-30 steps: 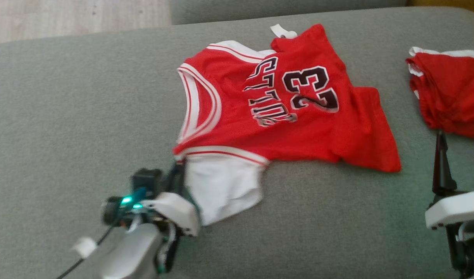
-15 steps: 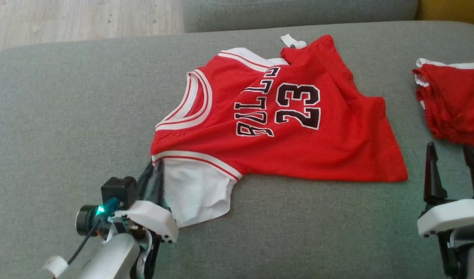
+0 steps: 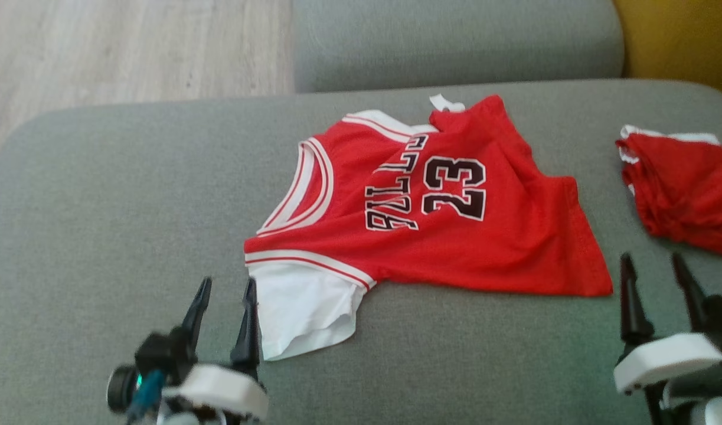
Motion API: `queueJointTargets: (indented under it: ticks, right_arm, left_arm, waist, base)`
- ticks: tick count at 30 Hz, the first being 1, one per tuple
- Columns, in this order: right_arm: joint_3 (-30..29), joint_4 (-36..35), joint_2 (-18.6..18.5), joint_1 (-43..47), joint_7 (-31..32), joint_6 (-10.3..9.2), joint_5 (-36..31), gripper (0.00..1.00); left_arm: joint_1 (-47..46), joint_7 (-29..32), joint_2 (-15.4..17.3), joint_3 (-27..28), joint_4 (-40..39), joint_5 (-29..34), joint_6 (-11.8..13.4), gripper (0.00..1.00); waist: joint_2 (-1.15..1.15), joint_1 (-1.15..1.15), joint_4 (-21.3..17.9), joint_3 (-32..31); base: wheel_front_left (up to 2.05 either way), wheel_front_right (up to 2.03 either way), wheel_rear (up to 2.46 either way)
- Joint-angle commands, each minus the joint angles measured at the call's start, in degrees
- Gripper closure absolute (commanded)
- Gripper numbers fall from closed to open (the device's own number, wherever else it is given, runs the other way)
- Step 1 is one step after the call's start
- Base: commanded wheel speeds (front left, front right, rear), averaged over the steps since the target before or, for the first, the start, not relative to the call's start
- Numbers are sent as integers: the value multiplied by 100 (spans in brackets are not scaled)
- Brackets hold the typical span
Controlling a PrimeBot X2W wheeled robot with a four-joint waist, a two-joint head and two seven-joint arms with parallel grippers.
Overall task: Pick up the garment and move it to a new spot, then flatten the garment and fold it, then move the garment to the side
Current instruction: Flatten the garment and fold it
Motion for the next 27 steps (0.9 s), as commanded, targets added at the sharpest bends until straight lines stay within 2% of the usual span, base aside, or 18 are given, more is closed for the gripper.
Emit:
queueJointTargets:
  ticks: [1,10,16,27]
  right_arm:
    - [153,-183,-52,-113,-58,-4,41,0]
    - [526,-33,-52,126,-182,-4,292,0]
    - [880,68,-52,73,-220,-4,347,0]
    - [993,213,-52,-25,-283,-4,361,0]
  left_arm:
    - [-121,-67,138,255,-207,-7,48,0]
    - [562,-165,54,304,-719,-70,245,0]
    - [587,-110,66,223,-780,-53,250,0]
    - [574,3,94,178,-794,-69,306,0]
  waist:
    - [0,1,42,-113]
    - [0,1,145,-358]
    - [0,1,167,-398]
    - [0,1,180,-369]
  base:
    - [0,0,0]
    - [0,0,0]
    - [0,0,0]
    - [0,0,0]
